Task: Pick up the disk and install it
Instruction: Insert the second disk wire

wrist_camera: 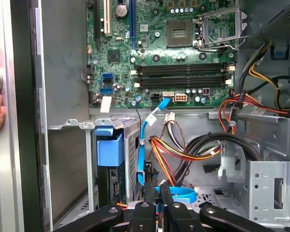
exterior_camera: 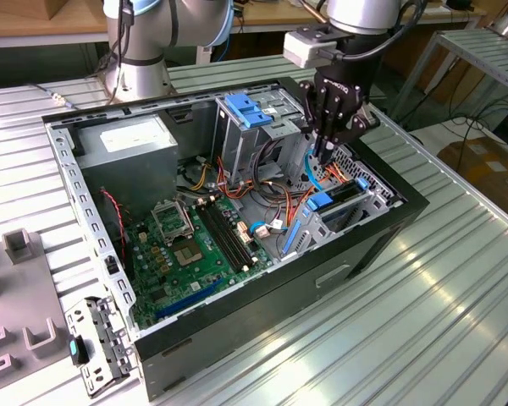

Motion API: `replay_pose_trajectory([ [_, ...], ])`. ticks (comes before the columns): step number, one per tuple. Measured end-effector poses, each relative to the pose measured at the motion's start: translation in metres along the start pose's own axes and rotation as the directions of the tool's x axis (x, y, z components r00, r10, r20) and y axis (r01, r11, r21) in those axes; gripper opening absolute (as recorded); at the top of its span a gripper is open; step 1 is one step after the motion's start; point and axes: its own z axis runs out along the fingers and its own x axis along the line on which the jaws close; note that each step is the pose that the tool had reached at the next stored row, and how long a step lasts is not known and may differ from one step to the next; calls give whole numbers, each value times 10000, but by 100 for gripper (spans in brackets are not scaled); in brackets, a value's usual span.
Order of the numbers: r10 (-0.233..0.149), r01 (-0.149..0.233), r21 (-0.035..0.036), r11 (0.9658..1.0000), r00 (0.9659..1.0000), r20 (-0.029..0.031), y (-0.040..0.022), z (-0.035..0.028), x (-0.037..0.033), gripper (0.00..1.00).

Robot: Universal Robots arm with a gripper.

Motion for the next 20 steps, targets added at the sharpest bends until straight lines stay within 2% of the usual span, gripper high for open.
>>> replay_pose_trajectory([
  [1, 4, -4, 7, 10000, 10000, 46, 0, 4, 19, 16],
  [2, 9, -10, 20, 10000, 9999, 128, -1, 10, 51, 16],
  [3, 14, -14, 34, 10000, 9999, 169, -1, 15, 72, 16],
  [5, 29, -32, 108, 9999, 9995, 311, -1, 39, 189, 16],
  [7, 34, -38, 134, 9999, 9993, 361, 0, 56, 252, 16],
  [9, 39, -46, 162, 9999, 9990, 436, 7, 78, 316, 16],
  [11, 49, -62, 238, 9997, 9985, 551, 21, 96, 368, 16],
  [20, 51, -67, 275, 9996, 9983, 585, 23, 96, 371, 16],
])
